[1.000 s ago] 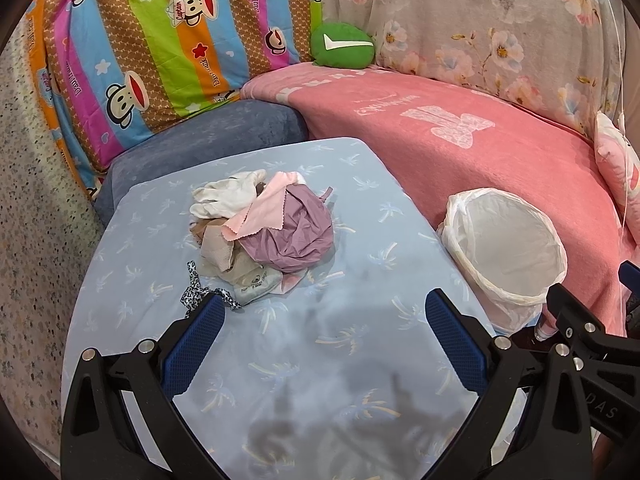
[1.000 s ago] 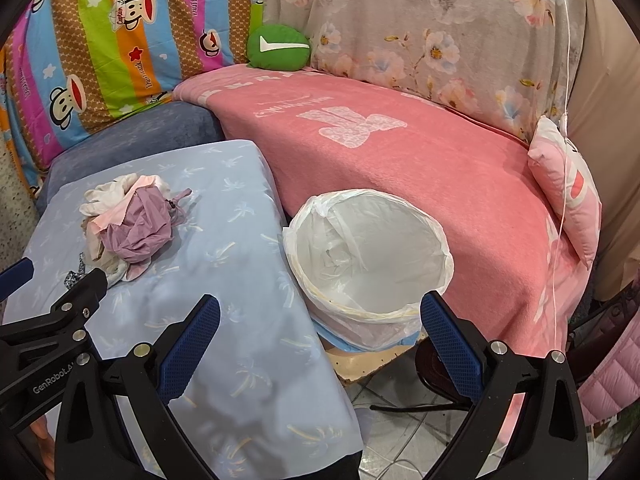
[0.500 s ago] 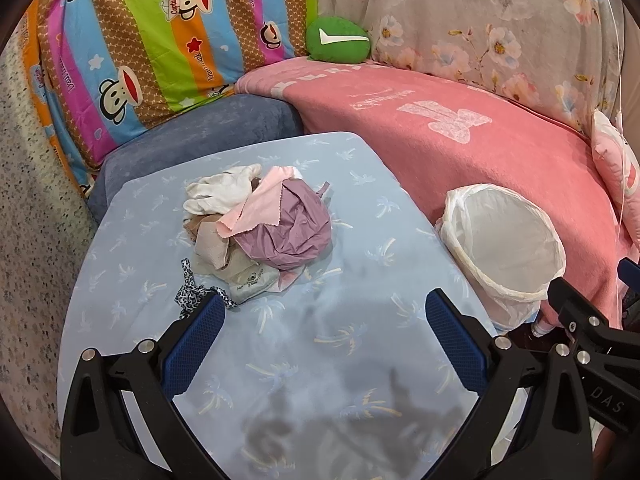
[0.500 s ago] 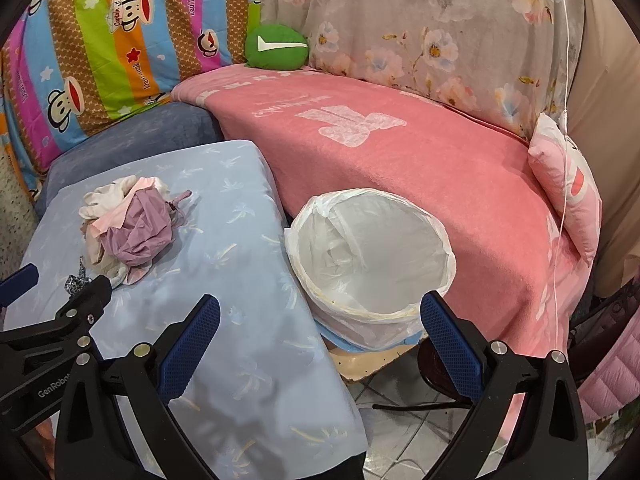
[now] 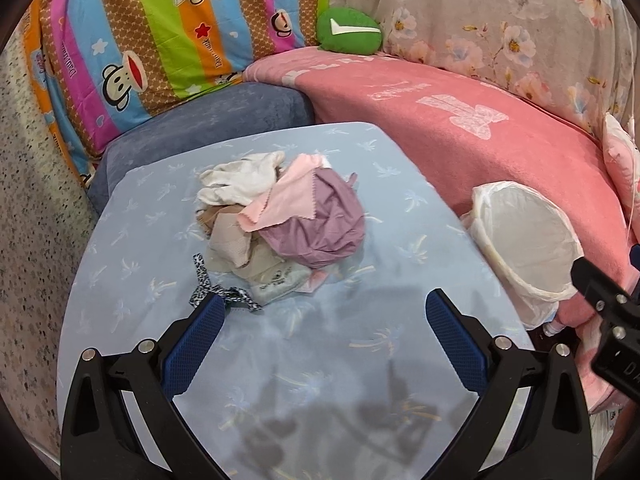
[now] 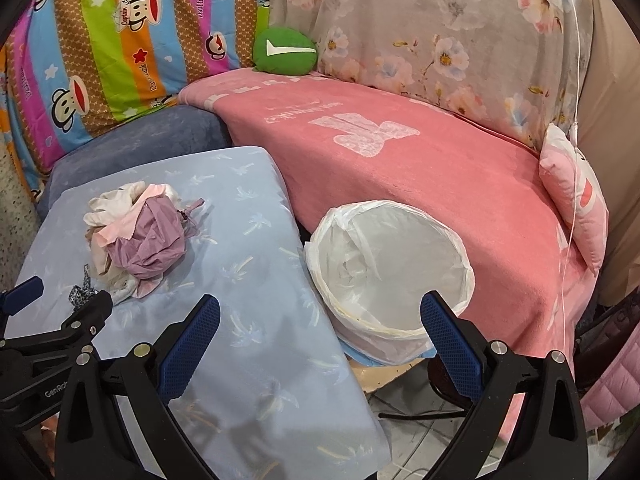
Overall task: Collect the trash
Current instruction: 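Grasp the leopard-print strap with the left tool while the right tool grasps the mauve cloth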
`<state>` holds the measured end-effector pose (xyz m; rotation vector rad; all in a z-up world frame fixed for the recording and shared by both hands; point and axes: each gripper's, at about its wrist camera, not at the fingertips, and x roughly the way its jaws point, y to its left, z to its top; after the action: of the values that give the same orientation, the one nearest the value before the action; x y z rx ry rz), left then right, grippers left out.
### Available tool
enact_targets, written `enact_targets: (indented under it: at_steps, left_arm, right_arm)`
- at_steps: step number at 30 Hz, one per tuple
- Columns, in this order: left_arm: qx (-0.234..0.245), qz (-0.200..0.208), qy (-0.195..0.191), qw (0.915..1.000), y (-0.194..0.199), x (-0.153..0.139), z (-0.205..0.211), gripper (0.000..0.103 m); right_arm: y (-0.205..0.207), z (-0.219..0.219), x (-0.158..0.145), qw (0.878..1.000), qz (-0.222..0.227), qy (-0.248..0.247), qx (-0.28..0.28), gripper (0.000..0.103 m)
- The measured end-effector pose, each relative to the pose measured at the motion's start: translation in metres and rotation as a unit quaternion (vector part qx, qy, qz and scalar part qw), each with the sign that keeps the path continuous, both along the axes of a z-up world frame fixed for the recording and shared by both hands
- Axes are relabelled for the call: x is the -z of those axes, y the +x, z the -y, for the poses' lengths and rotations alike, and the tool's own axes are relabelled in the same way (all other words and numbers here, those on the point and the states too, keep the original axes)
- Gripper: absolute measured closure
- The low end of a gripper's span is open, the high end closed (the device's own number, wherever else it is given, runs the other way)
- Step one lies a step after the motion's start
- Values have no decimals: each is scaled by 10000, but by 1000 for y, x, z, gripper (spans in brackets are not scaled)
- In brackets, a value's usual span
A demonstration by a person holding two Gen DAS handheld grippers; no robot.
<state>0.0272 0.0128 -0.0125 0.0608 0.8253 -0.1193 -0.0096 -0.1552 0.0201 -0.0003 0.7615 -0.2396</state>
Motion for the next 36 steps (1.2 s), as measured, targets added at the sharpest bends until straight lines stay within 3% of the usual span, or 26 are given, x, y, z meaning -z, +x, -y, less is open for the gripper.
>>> enact_targets:
  at_steps: [14,24,32,36]
  left_arm:
    - [-658,-620,4,9959,47,51,-89,7]
    - [-702,-995,-702,9901,66,78,-116,9]
    - [-437,-1121,-1006,9876,77,89,-120,47]
    - [-352,-1155,-1160,9859,77,90,-125,73]
  right_arm:
    - [71,-61,43,9965,-258,589,-529,6]
    - [111,-114,67,9925,-397,674,-935,6]
    - [134,-132,83,9878,-586,960,-1073,20]
    - [143,-138,95,9856,-742,988,-1154,38]
